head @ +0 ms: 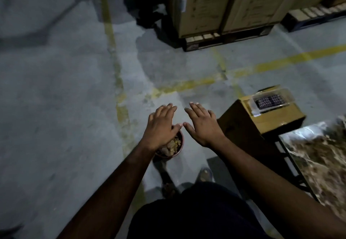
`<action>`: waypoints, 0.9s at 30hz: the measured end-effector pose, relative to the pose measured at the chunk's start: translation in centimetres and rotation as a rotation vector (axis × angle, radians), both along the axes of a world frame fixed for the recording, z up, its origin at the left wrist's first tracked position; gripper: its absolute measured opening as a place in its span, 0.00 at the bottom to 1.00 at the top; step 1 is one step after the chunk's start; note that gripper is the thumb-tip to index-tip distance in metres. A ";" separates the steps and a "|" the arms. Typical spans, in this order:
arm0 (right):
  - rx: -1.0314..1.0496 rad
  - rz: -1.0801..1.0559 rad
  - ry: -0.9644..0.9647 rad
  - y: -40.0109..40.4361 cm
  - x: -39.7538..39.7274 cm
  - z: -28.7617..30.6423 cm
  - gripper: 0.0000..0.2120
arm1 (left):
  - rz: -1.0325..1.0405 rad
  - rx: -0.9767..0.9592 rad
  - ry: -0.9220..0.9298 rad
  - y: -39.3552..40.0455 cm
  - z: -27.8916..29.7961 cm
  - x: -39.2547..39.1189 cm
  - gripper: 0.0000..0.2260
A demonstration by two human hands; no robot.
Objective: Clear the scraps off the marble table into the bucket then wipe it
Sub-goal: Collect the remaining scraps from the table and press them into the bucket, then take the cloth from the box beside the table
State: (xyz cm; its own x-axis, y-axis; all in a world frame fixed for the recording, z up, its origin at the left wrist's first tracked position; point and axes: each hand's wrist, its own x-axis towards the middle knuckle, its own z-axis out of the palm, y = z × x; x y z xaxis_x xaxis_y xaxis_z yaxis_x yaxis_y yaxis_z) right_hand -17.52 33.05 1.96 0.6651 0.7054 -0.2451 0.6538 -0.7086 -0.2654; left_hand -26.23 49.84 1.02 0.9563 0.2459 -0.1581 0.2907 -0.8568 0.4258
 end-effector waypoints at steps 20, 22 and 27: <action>0.112 -0.861 -0.114 -41.5 -9.0 3.7 0.30 | -0.766 0.128 -0.119 -39.1 4.8 5.6 0.30; 0.117 -0.932 -0.122 -45.9 -11.1 3.4 0.31 | -0.864 0.124 -0.088 -43.9 4.2 4.9 0.30; 0.099 -1.141 -0.074 -55.8 -17.1 1.6 0.36 | -1.065 0.138 -0.009 -55.2 2.4 2.7 0.30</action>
